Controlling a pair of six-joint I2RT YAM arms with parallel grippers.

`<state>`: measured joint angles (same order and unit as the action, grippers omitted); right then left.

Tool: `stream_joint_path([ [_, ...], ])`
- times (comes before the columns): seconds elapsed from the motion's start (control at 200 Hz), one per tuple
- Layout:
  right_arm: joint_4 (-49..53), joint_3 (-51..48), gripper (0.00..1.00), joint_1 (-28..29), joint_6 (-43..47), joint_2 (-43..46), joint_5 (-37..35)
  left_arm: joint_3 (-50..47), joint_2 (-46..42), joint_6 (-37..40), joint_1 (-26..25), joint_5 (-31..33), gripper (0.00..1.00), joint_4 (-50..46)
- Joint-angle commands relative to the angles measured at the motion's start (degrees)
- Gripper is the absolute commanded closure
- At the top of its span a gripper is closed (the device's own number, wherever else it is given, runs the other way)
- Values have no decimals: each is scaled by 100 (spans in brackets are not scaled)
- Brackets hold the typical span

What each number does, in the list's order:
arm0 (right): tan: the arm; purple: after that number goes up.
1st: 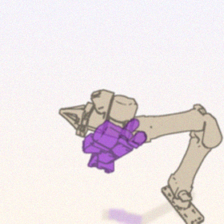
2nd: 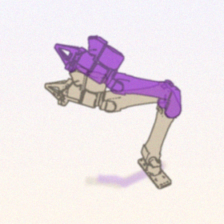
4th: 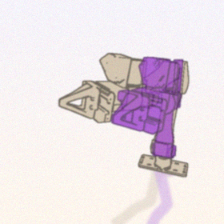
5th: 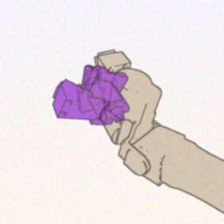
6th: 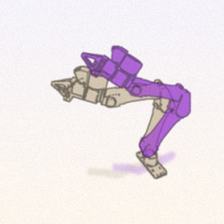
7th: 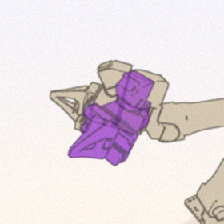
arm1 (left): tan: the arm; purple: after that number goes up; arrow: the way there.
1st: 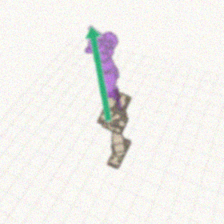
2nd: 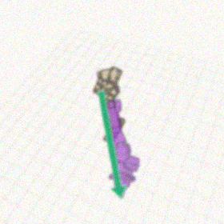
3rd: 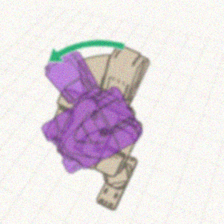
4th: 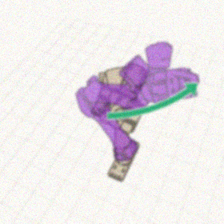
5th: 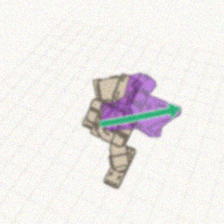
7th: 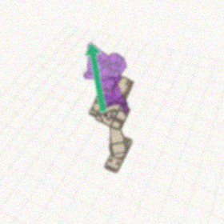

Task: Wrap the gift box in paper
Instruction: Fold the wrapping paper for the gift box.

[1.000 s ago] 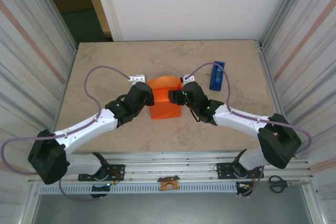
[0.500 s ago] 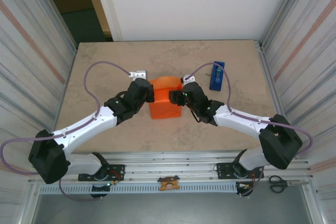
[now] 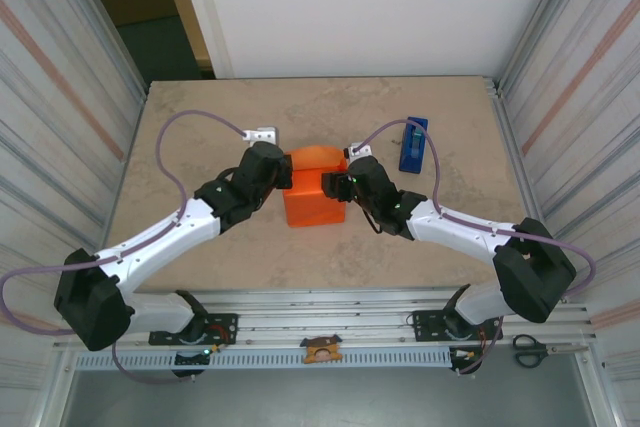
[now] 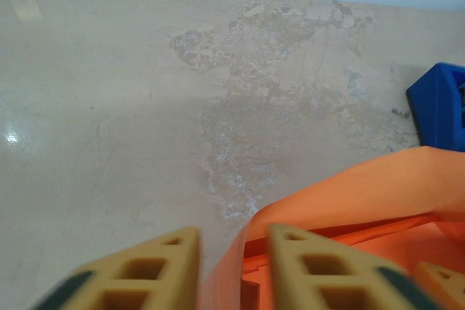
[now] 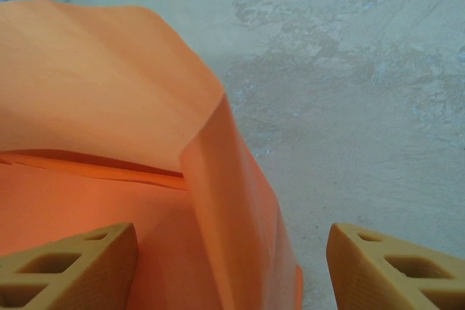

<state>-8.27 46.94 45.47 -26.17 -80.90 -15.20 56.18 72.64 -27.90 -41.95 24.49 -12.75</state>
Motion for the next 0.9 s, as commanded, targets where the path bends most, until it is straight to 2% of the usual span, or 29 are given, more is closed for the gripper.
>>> stream_joint_path([
  [0.0, 465, 52, 32, 36, 75, -32, -79, 203, -154, 67, 43, -48, 59, -112],
  [0.21, 457, 104, 32, 40, 69, -84, -50, 357, -28, 73, 47, -276, 49, -456],
  [0.316, 449, 131, 32, 40, 53, -97, -14, 468, -8, 117, 39, -370, 35, -825],
  [0.381, 466, 166, 31, 33, 43, -101, -9, 337, -97, 153, 28, -454, 23, -836],
  [0.416, 490, 191, 31, 32, 36, -93, 7, 254, -124, 165, 38, -545, 19, -802],
  [0.551, 502, 261, 30, 6, -34, -88, 141, 250, 95, 172, 55, -861, 17, -909],
  [0.696, 564, 423, 30, -46, -63, -143, 362, 283, 361, 36, 109, -822, 16, -878],
  [0.897, 747, 668, 28, -203, -78, 170, 815, 207, 618, 8, 217, -836, 22, -833],
])
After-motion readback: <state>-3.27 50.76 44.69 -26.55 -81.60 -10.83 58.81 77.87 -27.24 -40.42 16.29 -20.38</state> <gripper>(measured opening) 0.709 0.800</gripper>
